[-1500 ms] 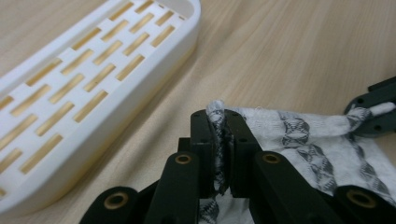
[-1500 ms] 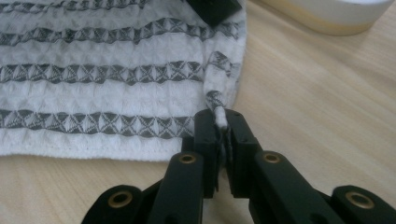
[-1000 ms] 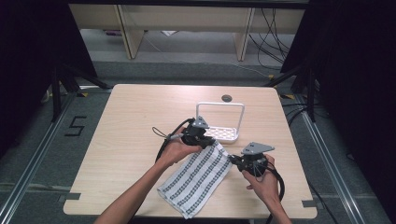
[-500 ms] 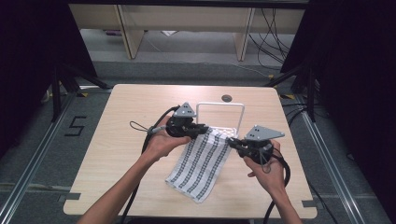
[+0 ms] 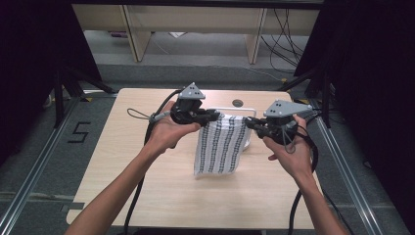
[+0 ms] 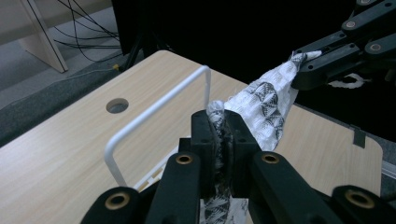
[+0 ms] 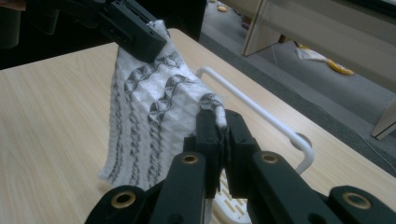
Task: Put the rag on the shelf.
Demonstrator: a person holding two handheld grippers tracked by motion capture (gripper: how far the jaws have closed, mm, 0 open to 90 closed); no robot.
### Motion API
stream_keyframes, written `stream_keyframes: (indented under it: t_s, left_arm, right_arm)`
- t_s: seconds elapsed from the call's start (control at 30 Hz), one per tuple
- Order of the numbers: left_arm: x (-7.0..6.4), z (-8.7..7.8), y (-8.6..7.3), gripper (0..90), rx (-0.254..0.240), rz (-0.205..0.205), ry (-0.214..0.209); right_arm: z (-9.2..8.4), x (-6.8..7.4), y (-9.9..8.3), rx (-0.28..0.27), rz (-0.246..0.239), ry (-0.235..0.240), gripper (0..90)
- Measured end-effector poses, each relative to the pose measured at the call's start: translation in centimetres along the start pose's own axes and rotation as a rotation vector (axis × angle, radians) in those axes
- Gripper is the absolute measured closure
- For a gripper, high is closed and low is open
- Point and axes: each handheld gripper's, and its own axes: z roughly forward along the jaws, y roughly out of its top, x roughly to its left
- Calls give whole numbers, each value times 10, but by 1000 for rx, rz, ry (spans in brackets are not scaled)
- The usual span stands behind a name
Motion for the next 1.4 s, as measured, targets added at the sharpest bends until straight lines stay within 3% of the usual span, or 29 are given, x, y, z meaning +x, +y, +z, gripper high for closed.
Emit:
stream_keyframes:
  t_s: [0.03,0.27,0.37,0.43,0.53,0.6,0.77,1.03,1.13,1.4]
  left_arm:
    - [1,0,4,841,-5,3,5]
    - [7,0,31,838,-24,-3,35]
    - [9,3,36,837,-43,-10,38]
    - [12,7,41,837,-44,-13,41]
    - [16,13,47,835,-52,-18,49]
    - [20,18,50,836,-63,-34,49]
    - [28,25,56,835,-83,-66,54]
    - [44,27,74,836,-112,-80,85]
    - [53,34,76,836,-131,-92,79]
    - [75,55,76,832,-117,-110,116]
  right_arm:
    - [-1,-2,3,8,15,19,870]
    - [-6,-20,24,-4,15,-19,870]
    - [-6,-26,28,-12,18,-16,870]
    - [-5,-33,32,-23,6,-44,869]
    - [-4,-42,39,-12,36,-47,869]
    - [0,-53,45,-30,27,-67,869]
    - [2,-62,52,-26,39,-69,869]
    - [13,-79,73,-36,61,-80,869]
    - [18,-85,80,-42,68,-97,869]
    - [43,-107,86,-5,89,-123,867]
